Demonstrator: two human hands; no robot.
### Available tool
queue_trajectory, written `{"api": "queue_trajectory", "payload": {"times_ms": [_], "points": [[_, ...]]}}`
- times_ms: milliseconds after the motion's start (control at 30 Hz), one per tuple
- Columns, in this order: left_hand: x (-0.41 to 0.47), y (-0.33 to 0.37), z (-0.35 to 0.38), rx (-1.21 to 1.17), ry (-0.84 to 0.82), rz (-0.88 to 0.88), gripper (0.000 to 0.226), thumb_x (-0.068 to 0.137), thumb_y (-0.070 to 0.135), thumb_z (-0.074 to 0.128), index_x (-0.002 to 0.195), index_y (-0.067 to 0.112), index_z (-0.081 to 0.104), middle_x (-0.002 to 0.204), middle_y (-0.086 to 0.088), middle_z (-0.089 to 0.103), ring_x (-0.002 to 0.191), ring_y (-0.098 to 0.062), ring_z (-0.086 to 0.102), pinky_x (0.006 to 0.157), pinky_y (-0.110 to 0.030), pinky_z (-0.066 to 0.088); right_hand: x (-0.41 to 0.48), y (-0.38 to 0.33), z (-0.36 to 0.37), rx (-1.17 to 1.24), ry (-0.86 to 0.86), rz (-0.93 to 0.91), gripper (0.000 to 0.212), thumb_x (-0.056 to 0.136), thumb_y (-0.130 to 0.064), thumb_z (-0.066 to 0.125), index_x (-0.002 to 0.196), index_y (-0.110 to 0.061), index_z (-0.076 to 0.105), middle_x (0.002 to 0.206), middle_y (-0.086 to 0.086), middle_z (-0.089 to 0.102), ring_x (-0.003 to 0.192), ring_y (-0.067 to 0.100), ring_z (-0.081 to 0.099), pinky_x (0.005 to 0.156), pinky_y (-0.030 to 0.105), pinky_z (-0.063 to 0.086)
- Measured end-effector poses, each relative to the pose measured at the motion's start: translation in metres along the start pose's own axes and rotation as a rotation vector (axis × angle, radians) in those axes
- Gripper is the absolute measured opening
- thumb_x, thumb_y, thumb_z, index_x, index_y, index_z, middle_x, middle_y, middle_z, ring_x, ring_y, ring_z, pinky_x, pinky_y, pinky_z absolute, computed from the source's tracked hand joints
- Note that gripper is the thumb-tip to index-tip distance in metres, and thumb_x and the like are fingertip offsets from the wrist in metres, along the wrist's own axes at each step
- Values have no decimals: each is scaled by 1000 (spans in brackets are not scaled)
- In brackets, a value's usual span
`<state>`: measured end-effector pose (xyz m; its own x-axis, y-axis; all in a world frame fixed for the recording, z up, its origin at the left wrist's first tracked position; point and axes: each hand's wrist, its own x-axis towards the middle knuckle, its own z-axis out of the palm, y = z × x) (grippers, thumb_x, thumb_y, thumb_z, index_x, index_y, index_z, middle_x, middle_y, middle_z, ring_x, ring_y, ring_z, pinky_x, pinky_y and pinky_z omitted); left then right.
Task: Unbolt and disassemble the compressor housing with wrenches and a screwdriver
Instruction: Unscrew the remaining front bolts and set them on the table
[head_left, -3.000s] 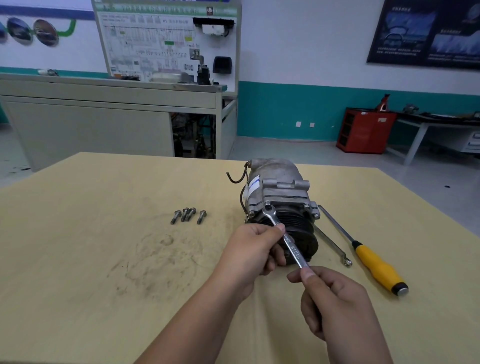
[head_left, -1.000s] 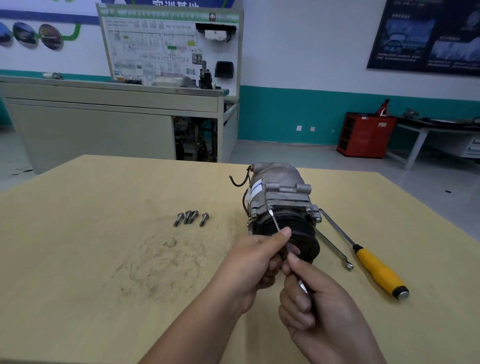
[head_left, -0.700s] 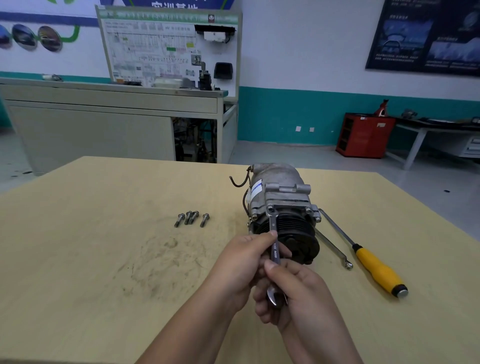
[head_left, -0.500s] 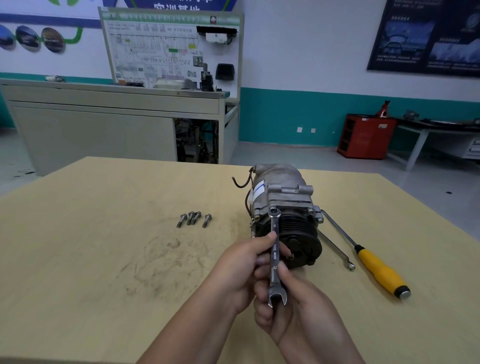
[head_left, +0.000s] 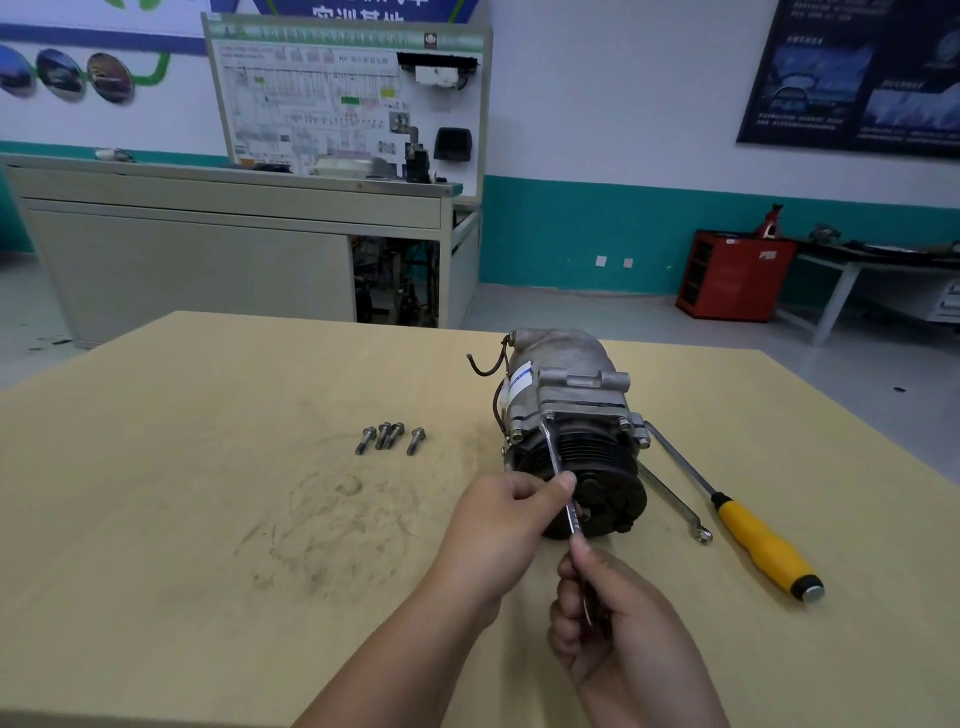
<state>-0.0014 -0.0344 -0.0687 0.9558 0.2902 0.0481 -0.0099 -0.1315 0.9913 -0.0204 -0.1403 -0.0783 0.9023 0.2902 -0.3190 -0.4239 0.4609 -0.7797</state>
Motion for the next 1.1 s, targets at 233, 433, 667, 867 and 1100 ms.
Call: {"api": "queue_trajectory", "payload": {"times_ms": [233,433,667,867,1100], "points": [[-3,7,13,-308,-133,-180,35,96,24,52,65,16,67,47,4,45,47,-8,28,49,-21,20,-2,-24,-6,185,-164,129,30,87,-21,50,72,3,60,39,4,32,28,13,31,28,22,29],[2,14,17,-588,-152,-303,38,94,19,53,59,12,66,55,-2,32,32,-2,27,44,-15,27,-7,-32,-1,459,-418,200,52,19,7,91,60,2,61,38,2,32,36,6,16,25,22,30],[-2,9,17,-533,-167,-259,41,96,24,50,59,15,65,43,6,47,35,-1,28,39,-11,27,-9,-32,3,331,-299,141,27,80,-25,49,69,-1,53,33,-2,24,25,5,12,25,16,19],[-3,8,18,-520,-139,-249,36,95,23,52,62,13,63,49,2,45,34,-1,32,41,-11,26,-8,-29,2,324,-257,107,25,80,-21,45,67,-1,52,33,-2,24,21,5,17,25,14,18],[-4,9,16,-505,-141,-231,32,95,23,51,67,11,60,47,3,44,33,0,35,41,-12,25,-9,-30,4,281,-258,85,26,82,-21,44,69,-1,52,32,-2,23,20,5,20,27,11,18]]}}
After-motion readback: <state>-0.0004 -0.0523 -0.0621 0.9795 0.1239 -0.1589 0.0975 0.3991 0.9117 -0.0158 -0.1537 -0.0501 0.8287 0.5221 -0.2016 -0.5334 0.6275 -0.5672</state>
